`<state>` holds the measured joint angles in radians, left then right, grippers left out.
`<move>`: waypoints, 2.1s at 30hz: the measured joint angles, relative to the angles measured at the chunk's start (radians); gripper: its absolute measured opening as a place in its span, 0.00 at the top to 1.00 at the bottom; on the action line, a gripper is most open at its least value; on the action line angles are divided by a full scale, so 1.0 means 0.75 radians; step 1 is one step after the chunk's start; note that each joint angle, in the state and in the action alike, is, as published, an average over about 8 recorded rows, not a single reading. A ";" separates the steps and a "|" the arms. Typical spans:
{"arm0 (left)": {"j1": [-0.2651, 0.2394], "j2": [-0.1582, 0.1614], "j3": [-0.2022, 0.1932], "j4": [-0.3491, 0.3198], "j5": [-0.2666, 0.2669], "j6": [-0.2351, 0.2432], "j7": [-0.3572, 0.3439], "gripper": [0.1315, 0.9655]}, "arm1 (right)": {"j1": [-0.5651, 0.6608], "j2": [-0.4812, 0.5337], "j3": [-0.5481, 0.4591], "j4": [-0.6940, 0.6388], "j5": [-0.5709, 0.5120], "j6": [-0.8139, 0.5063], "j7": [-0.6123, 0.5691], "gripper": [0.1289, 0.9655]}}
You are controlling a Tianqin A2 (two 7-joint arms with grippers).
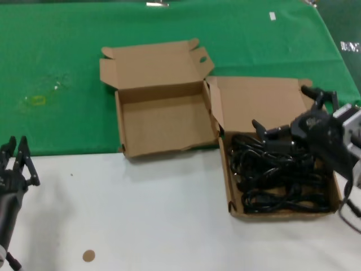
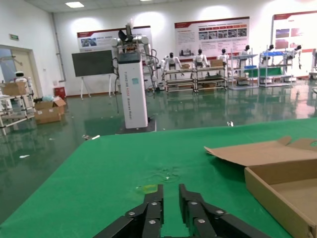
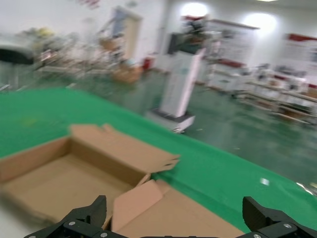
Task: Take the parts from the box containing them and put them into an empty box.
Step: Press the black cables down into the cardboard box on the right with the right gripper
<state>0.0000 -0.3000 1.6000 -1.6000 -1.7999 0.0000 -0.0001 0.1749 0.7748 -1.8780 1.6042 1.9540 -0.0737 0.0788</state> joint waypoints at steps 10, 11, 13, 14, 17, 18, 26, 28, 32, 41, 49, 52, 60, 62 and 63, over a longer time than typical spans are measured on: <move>0.000 0.000 0.000 0.000 0.000 0.000 0.000 0.94 | 0.287 0.224 -0.065 -0.118 -0.112 -0.534 0.044 0.00; 0.000 0.000 0.000 0.000 0.000 0.000 0.000 0.95 | 0.324 0.237 -0.073 -0.132 -0.129 -0.590 0.039 0.00; 0.000 0.000 0.000 0.000 0.000 0.000 0.000 0.96 | 0.398 0.257 -0.088 -0.160 -0.166 -0.700 0.025 0.00; 0.000 0.000 0.000 0.000 0.000 0.000 0.000 0.97 | 0.433 0.265 -0.096 -0.172 -0.185 -0.753 0.017 0.00; 0.000 0.000 0.000 0.000 0.000 0.000 0.000 0.97 | 0.529 0.281 -0.118 -0.203 -0.243 -0.894 -0.010 0.00; 0.000 0.000 0.000 0.000 0.000 0.000 0.000 0.97 | 0.555 0.284 -0.125 -0.212 -0.261 -0.936 -0.019 0.00; 0.000 0.000 0.000 0.000 0.000 0.000 0.000 0.98 | 0.703 0.279 -0.168 -0.279 -0.388 -1.196 -0.106 0.00; 0.000 0.000 0.000 0.000 0.000 0.000 0.000 0.98 | 0.722 0.272 -0.175 -0.296 -0.414 -1.238 -0.133 0.00; 0.000 0.000 0.000 0.000 0.000 0.000 0.000 0.98 | 0.747 0.255 -0.186 -0.326 -0.458 -1.303 -0.194 0.00; 0.000 0.000 0.000 0.000 0.000 0.000 0.000 0.98 | 0.779 0.198 -0.209 -0.402 -0.534 -1.392 -0.307 0.01; 0.000 0.000 0.000 0.000 0.000 0.000 0.000 0.98 | 0.784 0.149 -0.226 -0.468 -0.586 -1.422 -0.354 0.05; 0.000 0.000 0.000 0.000 0.000 0.000 0.000 0.98 | 0.785 0.130 -0.228 -0.495 -0.602 -1.421 -0.370 0.05; 0.000 0.000 0.000 0.000 0.000 0.000 0.000 0.98 | 0.810 0.069 -0.235 -0.586 -0.642 -1.405 -0.424 0.19; 0.000 0.000 0.000 0.000 0.000 0.000 0.000 0.98 | 0.818 0.056 -0.236 -0.605 -0.650 -1.402 -0.435 0.22; 0.000 0.000 0.000 0.000 0.000 0.000 0.000 0.98 | 0.821 0.050 -0.237 -0.612 -0.653 -1.400 -0.439 0.25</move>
<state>0.0000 -0.3000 1.6000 -1.6000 -1.7999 0.0000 -0.0001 0.7905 0.8122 -2.0555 1.1452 1.4642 -1.1236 -0.2502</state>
